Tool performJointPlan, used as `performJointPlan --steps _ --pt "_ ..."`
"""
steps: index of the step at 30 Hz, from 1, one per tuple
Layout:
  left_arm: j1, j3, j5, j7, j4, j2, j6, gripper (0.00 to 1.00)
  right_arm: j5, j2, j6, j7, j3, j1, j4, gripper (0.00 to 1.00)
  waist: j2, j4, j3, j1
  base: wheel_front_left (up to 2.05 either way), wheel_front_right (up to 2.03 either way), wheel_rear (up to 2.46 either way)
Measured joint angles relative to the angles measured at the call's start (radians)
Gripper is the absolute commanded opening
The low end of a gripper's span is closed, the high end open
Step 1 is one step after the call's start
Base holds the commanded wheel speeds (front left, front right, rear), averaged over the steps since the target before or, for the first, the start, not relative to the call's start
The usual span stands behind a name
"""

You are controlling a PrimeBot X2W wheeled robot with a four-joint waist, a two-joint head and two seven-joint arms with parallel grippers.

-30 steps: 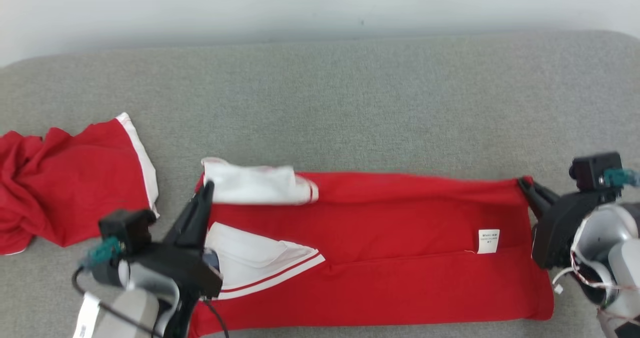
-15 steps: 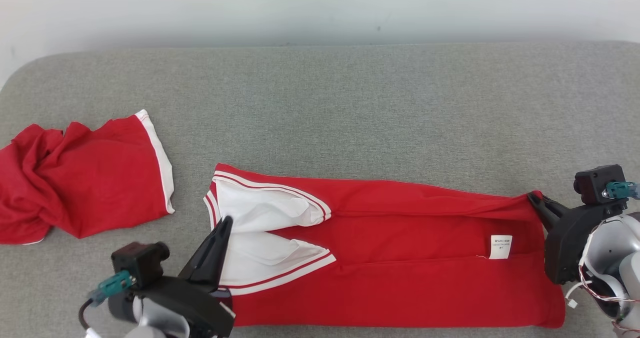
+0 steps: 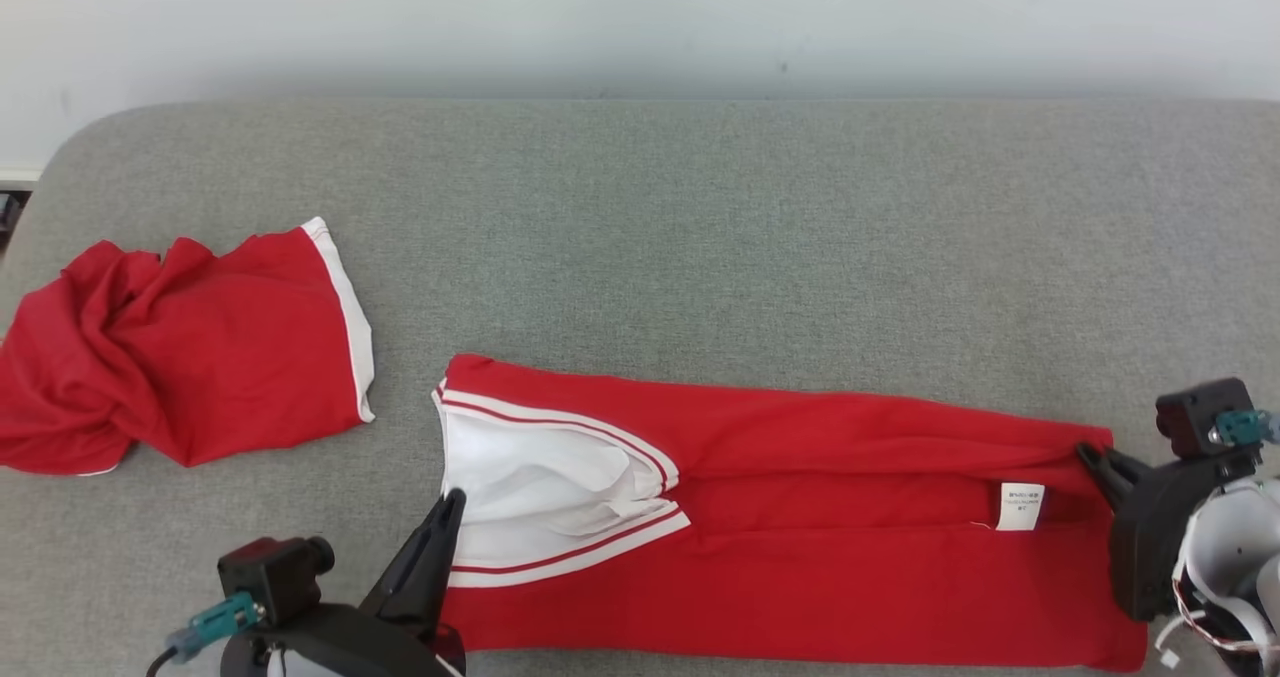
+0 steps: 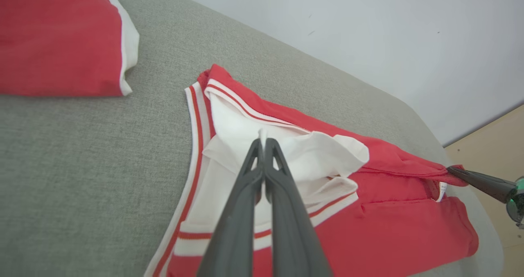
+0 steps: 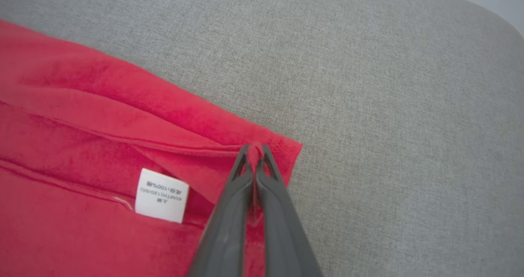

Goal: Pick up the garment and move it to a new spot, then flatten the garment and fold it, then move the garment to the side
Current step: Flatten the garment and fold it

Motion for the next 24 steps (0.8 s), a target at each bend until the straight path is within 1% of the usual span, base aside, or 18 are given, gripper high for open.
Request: performJointPlan --steps 5,6,7,8,9,17,20,24 --pt "0.035 0.001 -0.008 0.026 -0.023 0.006 0.014 0.0 -0.001 -0.009 0.0 0.011 0.001 0.018 0.001 0.0 0.0 0.008 -0.008 0.0 0.0 0.0 0.0" --pt "0.038 0.001 -0.008 0.031 -0.024 0.007 0.018 0.0 -0.001 -0.009 0.0 0.012 0.002 0.019 0.001 0.03 0.0 0.008 -0.009 0.0 0.0 0.0 0.0" --pt "0.04 0.0 -0.008 0.037 -0.024 0.007 0.023 0.0 -0.001 -0.009 0.0 0.013 0.002 0.02 0.002 0.23 0.0 0.008 -0.01 0.0 0.0 0.0 0.0" --pt "0.044 -0.001 -0.008 0.044 -0.024 0.007 0.023 0.0 -0.001 -0.009 0.0 0.017 0.004 0.021 0.002 0.79 0.0 0.008 -0.01 0.0 0.0 0.0 0.0" --pt "0.048 -0.003 -0.008 0.051 -0.024 0.006 0.027 0.0 -0.001 -0.009 0.0 0.021 0.003 0.023 0.003 1.0 0.0 0.008 -0.011 0.0 0.0 0.0 0.0" --pt "0.059 -0.007 -0.008 0.088 -0.02 0.01 0.049 0.0 -0.001 -0.012 -0.014 0.037 -0.009 0.038 -0.006 1.0 0.0001 0.006 -0.021 0.0 0.0 0.0 0.0" --pt "0.073 -0.01 -0.008 0.096 -0.011 0.012 0.057 0.0 -0.001 -0.026 -0.028 0.034 -0.023 0.043 -0.023 1.0 0.0001 0.006 -0.029 0.0 0.0 0.0 0.0" --pt "0.082 -0.009 -0.008 0.113 -0.007 0.025 0.061 0.0 -0.001 -0.029 -0.038 0.029 -0.036 0.071 -0.048 1.0 0.0001 0.006 -0.045 -0.0001 0.0 0.0 0.0"
